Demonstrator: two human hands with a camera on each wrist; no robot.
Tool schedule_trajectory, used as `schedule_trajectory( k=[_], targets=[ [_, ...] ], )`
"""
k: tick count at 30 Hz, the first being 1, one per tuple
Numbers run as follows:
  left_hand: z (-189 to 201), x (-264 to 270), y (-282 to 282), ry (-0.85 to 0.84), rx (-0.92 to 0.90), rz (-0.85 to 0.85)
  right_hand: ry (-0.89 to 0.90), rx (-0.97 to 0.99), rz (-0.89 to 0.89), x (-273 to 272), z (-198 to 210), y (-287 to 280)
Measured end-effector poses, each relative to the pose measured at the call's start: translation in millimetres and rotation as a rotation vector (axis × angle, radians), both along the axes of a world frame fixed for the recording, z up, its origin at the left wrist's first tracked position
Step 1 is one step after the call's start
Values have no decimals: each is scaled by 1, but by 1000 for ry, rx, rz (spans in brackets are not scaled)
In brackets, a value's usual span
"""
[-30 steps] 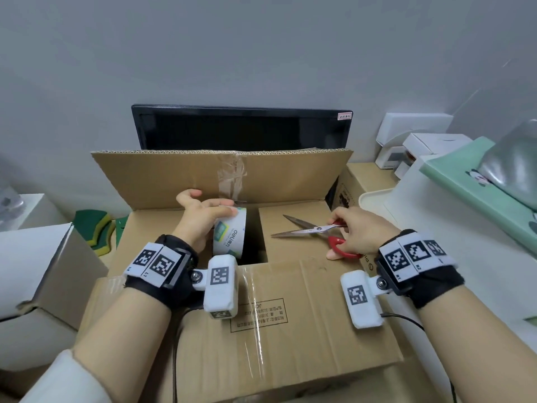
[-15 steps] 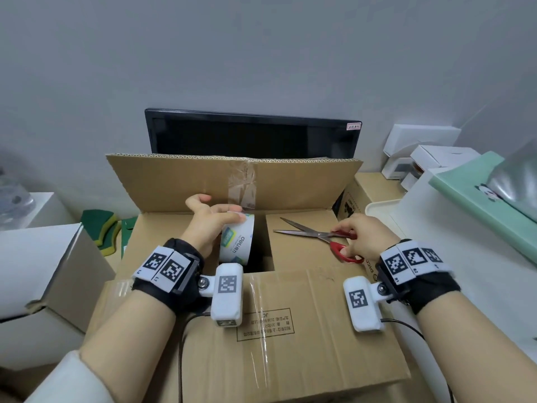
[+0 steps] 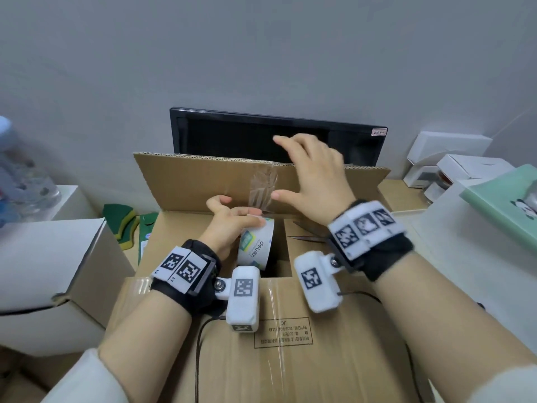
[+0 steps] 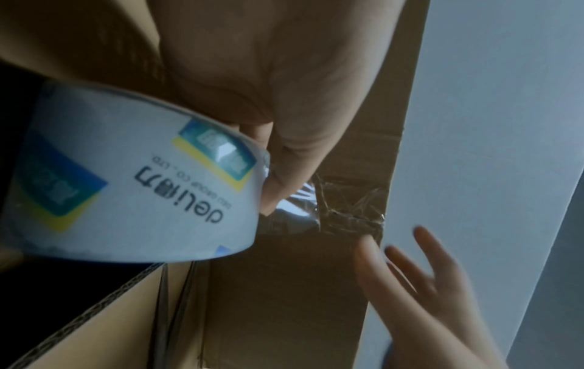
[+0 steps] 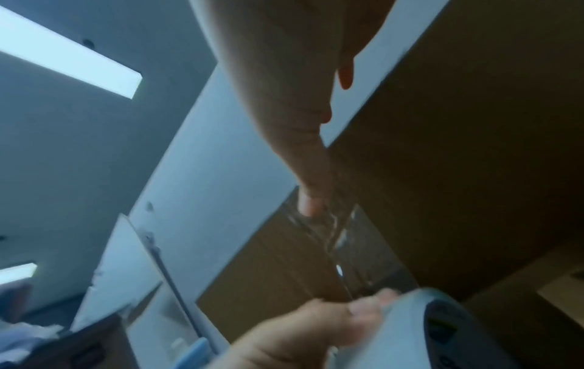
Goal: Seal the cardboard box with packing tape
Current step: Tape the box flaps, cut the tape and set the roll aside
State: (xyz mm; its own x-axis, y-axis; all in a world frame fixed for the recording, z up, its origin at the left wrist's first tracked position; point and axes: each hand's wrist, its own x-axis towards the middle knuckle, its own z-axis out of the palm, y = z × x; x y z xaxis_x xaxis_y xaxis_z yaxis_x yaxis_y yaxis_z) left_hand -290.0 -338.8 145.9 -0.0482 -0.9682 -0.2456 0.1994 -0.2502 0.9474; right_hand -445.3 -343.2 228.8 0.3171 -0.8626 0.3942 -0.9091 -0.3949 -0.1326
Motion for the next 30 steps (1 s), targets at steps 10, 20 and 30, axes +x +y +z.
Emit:
schedule_trajectory(
  k=[10, 20, 30],
  targets=[
    [3, 11, -10, 83, 55, -65, -20, -50, -116, 22, -24, -44],
    [-2, 31, -1, 243, 180, -157, -33, -96, -120, 20, -26, -54],
    [-20, 43, -4, 326, 148, -56, -23, -330, -105, 17, -50, -58]
  ],
)
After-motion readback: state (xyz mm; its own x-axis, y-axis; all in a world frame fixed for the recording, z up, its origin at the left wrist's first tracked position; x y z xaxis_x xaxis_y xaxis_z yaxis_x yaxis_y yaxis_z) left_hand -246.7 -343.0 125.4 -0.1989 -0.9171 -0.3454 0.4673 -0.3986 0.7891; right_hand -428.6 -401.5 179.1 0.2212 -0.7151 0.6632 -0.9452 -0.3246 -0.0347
